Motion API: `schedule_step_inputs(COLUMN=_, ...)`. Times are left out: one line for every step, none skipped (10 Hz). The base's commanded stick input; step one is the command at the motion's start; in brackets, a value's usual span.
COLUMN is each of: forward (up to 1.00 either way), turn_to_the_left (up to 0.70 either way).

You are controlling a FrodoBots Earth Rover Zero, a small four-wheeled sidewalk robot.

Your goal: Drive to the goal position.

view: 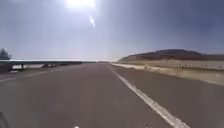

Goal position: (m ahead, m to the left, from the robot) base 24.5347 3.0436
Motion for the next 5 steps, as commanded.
schedule_step_inputs(forward=1.0, turn_to_the_left=0.0)
schedule_step_inputs(forward=1.0, turn_to_the_left=0.0)
schedule_step_inputs(forward=1.0, turn_to_the_left=0.0)
schedule_step_inputs(forward=1.0, turn_to_the_left=0.0)
schedule_step_inputs(forward=1.0, turn_to_the_left=0.0)
